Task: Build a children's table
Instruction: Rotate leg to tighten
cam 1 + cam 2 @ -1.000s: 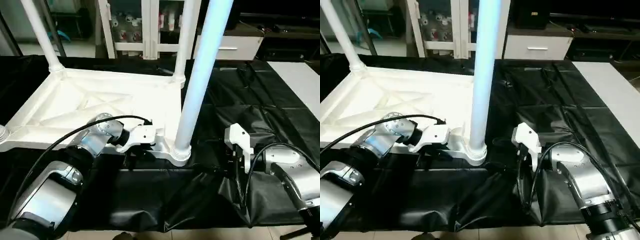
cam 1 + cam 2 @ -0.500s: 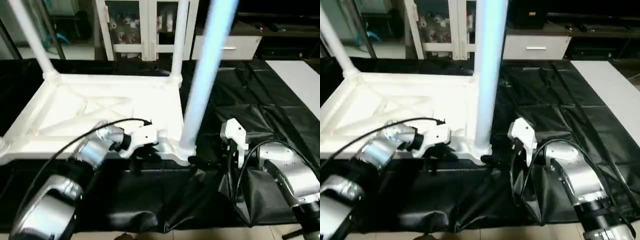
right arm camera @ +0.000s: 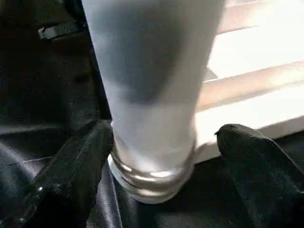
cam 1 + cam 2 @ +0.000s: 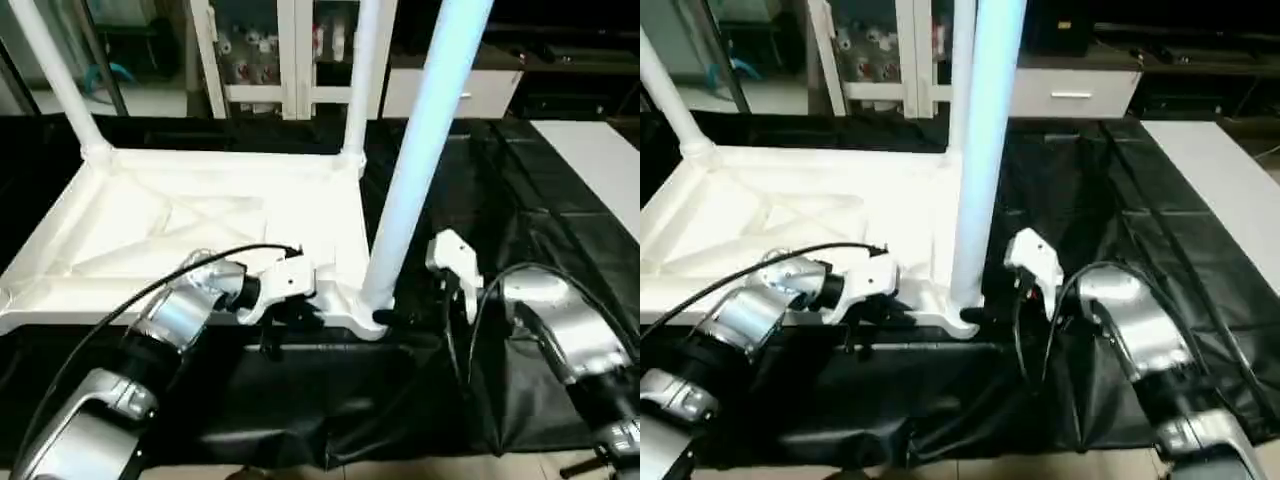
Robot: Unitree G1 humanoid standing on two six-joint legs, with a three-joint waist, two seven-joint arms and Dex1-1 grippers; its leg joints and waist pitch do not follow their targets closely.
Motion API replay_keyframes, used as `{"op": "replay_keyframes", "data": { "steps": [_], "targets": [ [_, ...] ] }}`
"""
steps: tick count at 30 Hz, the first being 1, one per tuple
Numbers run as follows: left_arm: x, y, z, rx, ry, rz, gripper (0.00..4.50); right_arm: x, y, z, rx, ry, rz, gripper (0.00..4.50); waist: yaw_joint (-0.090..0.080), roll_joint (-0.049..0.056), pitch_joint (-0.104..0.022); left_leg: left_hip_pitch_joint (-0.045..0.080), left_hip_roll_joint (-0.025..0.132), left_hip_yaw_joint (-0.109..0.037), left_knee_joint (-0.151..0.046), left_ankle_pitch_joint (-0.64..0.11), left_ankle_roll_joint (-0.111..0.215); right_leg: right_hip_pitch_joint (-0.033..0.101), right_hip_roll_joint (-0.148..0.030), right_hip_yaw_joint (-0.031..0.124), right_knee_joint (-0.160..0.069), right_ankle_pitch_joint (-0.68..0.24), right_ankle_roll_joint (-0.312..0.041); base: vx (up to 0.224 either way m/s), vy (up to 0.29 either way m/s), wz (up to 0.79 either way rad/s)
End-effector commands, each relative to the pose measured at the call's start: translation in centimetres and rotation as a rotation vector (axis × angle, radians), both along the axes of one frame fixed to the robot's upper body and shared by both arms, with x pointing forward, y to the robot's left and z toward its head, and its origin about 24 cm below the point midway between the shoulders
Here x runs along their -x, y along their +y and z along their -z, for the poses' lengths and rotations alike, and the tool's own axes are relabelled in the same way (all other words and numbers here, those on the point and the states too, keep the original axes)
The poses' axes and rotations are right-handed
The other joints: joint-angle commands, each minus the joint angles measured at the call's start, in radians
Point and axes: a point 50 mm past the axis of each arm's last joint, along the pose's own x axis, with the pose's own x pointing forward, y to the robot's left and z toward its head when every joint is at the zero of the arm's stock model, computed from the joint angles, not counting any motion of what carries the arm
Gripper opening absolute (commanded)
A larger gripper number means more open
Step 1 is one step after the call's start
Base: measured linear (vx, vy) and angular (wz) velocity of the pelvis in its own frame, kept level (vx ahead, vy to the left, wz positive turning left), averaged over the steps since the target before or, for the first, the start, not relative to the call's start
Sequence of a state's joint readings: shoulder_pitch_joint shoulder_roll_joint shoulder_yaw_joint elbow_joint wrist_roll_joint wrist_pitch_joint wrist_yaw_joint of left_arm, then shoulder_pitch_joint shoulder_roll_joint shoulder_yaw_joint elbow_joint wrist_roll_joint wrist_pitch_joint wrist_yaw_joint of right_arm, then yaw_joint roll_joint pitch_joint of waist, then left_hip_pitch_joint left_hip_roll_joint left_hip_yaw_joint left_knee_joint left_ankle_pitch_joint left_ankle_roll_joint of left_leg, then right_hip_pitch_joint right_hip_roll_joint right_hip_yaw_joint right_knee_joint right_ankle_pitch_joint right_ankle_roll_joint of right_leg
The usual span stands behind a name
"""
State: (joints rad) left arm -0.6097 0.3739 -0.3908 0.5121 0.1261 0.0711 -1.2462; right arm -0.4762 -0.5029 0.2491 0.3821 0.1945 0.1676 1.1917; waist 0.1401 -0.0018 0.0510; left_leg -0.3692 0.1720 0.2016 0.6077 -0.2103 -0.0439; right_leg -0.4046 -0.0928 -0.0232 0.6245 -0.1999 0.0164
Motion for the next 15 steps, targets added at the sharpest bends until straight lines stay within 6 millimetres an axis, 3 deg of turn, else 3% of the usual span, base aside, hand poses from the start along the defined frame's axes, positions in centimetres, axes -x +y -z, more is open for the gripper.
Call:
{"op": "replay_keyframes", "data": {
  "steps": [1,6,12,15],
  "targets": [
    [1.13,-0.48,1.42,-0.035,0.072,0.054,0.07,-0.32,0.25,-0.05,0.027,-0.004,-0.035,3.97,0.000,-0.016,-0.064,0.013,0.060,-0.023,-0.070,-0.086,0.094,0.040,-0.061,0.027,-0.056,-0.048,-0.301,0.000,0.000,0.00],
    [1.07,-0.59,1.29,-0.050,0.069,0.067,0.07,-0.94,0.35,-0.14,0.044,-0.002,-0.047,3.97,0.002,-0.016,-0.064,0.014,0.060,-0.024,-0.072,-0.102,0.081,0.041,-0.060,0.027,-0.057,-0.061,-0.299,0.000,0.000,0.00],
    [0.77,-0.75,1.06,-0.061,0.062,0.069,0.07,-0.93,0.32,0.14,0.066,0.031,-0.095,3.97,0.003,-0.016,-0.066,0.013,0.059,-0.023,-0.068,-0.081,0.091,0.043,-0.058,0.026,-0.052,-0.013,-0.312,0.000,0.000,0.00],
    [0.59,-0.61,1.07,-0.069,0.055,0.062,0.00,-1.00,0.29,0.21,0.072,0.034,-0.104,3.67,0.005,-0.015,-0.066,0.013,0.059,-0.022,-0.068,-0.086,0.094,0.042,-0.058,0.026,-0.052,-0.015,-0.319,0.000,0.000,0.00]
  ]
}}
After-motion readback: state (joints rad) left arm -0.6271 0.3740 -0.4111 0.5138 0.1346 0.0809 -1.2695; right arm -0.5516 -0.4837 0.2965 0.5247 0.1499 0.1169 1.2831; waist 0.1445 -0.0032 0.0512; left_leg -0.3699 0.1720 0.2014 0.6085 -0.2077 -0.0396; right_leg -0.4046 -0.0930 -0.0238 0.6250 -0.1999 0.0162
